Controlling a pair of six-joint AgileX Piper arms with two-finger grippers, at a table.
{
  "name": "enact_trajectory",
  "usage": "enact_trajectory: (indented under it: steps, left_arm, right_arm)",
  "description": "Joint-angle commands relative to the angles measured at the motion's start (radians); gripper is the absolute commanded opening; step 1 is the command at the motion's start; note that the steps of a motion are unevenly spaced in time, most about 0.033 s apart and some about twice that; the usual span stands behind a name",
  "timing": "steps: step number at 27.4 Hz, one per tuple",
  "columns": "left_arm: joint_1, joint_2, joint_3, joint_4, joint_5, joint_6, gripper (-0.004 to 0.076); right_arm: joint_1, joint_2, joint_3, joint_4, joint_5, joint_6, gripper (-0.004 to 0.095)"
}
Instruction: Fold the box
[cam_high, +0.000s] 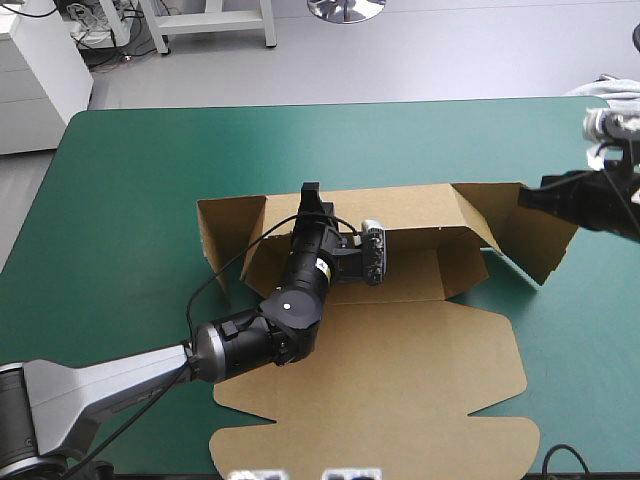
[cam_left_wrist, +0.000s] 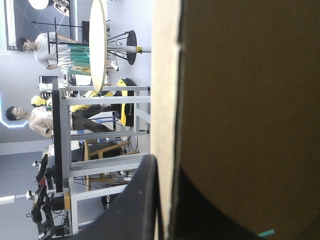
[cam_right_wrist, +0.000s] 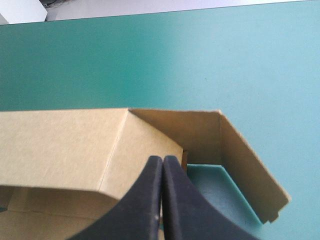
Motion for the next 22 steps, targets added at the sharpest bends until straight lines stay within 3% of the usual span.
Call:
enact_trajectory:
  steps: [1, 11, 22]
  left_arm:
    - [-0.008, -0.027, -0.021, 0.008, 0.018, -0.008, -0.001]
    - [-0.008, -0.027, -0.021, 0.01, 0.018, -0.008, -0.001]
    - [-0.008, -0.027, -0.021, 0.01, 0.018, -0.029, -0.001]
  right_arm:
    - [0.003, 0.133, -0.157, 0.036, -0.019, -0.035, -0.0019]
    - [0.003, 0.51, -0.455, 0.115, 0.097, -0.06, -0.0018]
    - [0.003, 0.703, -0.491, 0.11, 0.234, -0.092, -0.0017]
